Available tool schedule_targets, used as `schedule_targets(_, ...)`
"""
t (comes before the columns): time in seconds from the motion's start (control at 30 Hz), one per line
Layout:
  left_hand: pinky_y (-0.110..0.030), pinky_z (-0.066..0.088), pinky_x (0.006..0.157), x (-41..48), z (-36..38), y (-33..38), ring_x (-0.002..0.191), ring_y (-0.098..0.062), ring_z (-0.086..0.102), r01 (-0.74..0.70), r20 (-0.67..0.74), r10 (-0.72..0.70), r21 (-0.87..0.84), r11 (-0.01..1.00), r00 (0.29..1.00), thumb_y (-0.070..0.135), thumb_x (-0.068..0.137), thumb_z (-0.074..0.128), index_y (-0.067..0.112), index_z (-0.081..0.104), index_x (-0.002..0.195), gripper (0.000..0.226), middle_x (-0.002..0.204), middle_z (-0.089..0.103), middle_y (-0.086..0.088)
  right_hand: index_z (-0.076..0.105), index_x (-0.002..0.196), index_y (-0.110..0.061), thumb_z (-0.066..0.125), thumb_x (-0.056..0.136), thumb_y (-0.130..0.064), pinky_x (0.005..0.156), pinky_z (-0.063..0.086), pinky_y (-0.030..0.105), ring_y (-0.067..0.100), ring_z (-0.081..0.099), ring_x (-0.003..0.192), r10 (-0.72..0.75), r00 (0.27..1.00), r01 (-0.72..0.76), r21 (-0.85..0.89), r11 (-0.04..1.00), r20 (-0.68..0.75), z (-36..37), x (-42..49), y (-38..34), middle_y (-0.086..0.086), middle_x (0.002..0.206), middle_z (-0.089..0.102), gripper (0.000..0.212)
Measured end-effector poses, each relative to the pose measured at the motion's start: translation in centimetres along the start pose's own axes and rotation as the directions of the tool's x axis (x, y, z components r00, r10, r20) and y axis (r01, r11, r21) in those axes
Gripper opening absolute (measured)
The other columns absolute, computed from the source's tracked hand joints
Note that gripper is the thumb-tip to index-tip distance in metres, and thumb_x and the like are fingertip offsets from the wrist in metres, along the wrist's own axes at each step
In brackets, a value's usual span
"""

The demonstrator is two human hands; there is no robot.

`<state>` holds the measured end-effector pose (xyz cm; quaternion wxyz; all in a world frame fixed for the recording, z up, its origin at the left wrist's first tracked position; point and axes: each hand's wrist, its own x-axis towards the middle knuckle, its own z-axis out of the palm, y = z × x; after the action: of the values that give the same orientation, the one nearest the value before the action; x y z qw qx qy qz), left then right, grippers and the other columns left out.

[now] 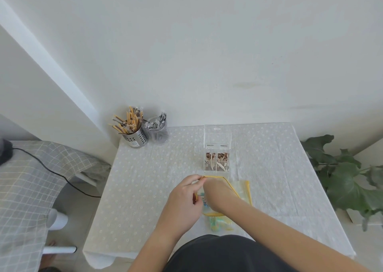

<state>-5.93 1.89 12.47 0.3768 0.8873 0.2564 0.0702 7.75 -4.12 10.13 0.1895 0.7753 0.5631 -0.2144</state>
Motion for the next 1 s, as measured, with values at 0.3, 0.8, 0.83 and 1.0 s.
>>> schedule_targets(0.3,-0.023,0.051,0.106,0.1,-0.9,-1.5,0.116,-0.016,0.064,0.152,-0.041,-0.151,0.028,0.988,0.988,0.001,0.098,0.058,0.025,0.057,0.152,0.06,0.149,0.05,0.022,0.071,0.097,-0.007,0.054,0.096,0.0,0.071,0.057,0.033,0.026,0.068,0.083,0.117,0.988,-0.073,0.354,0.933,-0.105,-1.3,-1.5,0.2,0.007,0.092,0.068,0.018)
schedule_targets(0.8,-0.028,0.054,0.106,-0.6,-2.4,-5.4,0.116,-0.015,0.066,0.316,-0.139,-0.313,0.005,0.949,0.94,-0.001,0.099,0.057,0.023,0.059,0.15,0.056,0.146,0.053,0.02,0.079,0.087,-0.018,0.069,0.091,-0.019,0.059,0.056,0.033,0.017,0.068,0.063,0.426,0.867,-0.056,0.797,0.601,-0.26,-5.0,-0.9,9.3,-0.003,0.069,0.071,0.011)
schedule_targets(0.83,-0.028,0.055,0.106,-0.7,-2.4,-5.6,0.116,-0.015,0.066,0.323,-0.138,-0.32,0.002,0.946,0.937,-0.001,0.099,0.057,0.023,0.059,0.15,0.057,0.146,0.053,0.02,0.079,0.088,-0.017,0.068,0.091,-0.018,0.055,0.052,0.029,0.016,0.065,0.061,0.417,0.874,-0.08,0.772,0.63,-0.249,-4.9,0.3,9.6,-0.004,0.07,0.069,0.011)
schedule_targets(1.0,-0.028,0.055,0.103,-1.2,-2.4,-6.3,0.109,-0.014,0.067,0.356,-0.123,-0.357,-0.031,0.934,0.926,0.0,0.098,0.057,0.024,0.062,0.147,0.056,0.143,0.054,0.024,0.074,0.084,-0.008,0.061,0.086,-0.006,0.055,0.044,0.027,0.027,0.066,0.07,0.343,0.927,-0.197,0.582,0.789,-0.151,-2.4,6.9,9.9,0.009,0.082,0.072,0.014)
